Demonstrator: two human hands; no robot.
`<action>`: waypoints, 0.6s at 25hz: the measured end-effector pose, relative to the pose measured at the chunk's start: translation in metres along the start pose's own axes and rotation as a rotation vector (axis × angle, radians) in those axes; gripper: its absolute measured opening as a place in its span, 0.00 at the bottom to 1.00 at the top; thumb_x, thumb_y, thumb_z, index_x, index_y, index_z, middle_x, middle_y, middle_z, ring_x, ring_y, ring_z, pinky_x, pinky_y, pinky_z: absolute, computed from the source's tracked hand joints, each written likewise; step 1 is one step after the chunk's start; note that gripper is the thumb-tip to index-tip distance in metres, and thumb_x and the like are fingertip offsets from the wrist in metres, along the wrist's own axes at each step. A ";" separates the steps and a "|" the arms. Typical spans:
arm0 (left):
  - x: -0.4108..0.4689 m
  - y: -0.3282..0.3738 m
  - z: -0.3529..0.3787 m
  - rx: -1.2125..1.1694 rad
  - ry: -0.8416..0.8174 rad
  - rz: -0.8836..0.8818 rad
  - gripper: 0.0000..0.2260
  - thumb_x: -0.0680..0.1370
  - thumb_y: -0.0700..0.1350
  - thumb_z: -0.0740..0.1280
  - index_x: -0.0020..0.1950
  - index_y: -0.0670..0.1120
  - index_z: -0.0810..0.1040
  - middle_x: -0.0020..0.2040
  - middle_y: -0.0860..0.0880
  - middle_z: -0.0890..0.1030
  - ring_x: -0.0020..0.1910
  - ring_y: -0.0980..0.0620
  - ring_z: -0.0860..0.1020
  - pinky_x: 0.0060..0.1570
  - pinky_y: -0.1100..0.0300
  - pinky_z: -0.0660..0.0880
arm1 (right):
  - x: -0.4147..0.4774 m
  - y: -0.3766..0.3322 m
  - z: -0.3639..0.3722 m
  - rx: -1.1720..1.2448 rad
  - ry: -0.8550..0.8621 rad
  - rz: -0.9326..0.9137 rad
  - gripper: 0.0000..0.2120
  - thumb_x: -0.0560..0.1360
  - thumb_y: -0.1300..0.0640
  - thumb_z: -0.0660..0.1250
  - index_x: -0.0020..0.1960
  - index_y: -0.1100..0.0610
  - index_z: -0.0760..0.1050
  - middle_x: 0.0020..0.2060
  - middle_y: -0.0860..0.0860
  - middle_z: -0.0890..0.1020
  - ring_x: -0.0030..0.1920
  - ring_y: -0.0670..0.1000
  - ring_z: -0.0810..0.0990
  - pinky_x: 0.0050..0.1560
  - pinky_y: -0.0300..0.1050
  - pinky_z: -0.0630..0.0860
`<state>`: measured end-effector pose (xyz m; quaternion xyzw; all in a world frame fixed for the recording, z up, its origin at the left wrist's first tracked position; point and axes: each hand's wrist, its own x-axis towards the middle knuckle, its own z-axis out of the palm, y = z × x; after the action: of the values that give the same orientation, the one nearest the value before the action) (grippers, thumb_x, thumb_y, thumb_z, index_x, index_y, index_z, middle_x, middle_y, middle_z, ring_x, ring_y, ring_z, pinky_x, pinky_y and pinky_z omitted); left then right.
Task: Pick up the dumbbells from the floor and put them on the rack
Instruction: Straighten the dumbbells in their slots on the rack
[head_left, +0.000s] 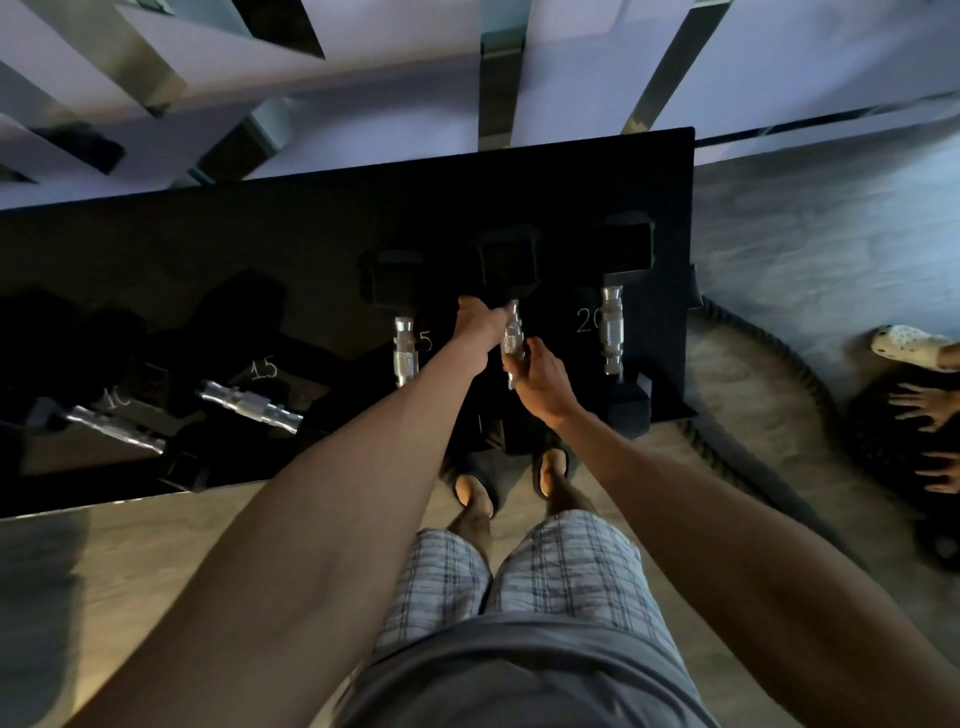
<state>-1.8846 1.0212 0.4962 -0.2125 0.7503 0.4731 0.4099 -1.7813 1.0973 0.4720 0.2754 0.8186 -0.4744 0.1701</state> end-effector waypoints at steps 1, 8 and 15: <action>-0.005 0.000 -0.006 0.078 0.011 0.023 0.21 0.77 0.46 0.69 0.67 0.41 0.69 0.61 0.44 0.76 0.61 0.44 0.77 0.63 0.48 0.76 | 0.000 -0.004 -0.005 -0.046 0.027 -0.033 0.11 0.82 0.54 0.60 0.58 0.61 0.70 0.45 0.50 0.77 0.40 0.46 0.76 0.35 0.33 0.68; -0.035 -0.060 -0.068 0.197 0.178 0.168 0.06 0.81 0.42 0.62 0.52 0.43 0.78 0.44 0.42 0.83 0.39 0.45 0.84 0.38 0.52 0.83 | -0.021 -0.057 0.001 -0.054 0.108 -0.201 0.07 0.80 0.62 0.57 0.49 0.61 0.74 0.39 0.58 0.80 0.34 0.55 0.80 0.35 0.53 0.80; -0.025 -0.120 -0.109 0.179 0.326 0.139 0.17 0.74 0.44 0.73 0.59 0.38 0.77 0.56 0.40 0.82 0.57 0.44 0.80 0.56 0.55 0.75 | 0.006 -0.087 0.069 0.042 -0.096 -0.059 0.10 0.78 0.57 0.64 0.48 0.64 0.80 0.40 0.55 0.82 0.41 0.53 0.81 0.47 0.51 0.78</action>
<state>-1.8303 0.8677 0.4756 -0.1968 0.8586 0.3911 0.2666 -1.8378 1.0044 0.4942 0.2315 0.8072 -0.5090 0.1891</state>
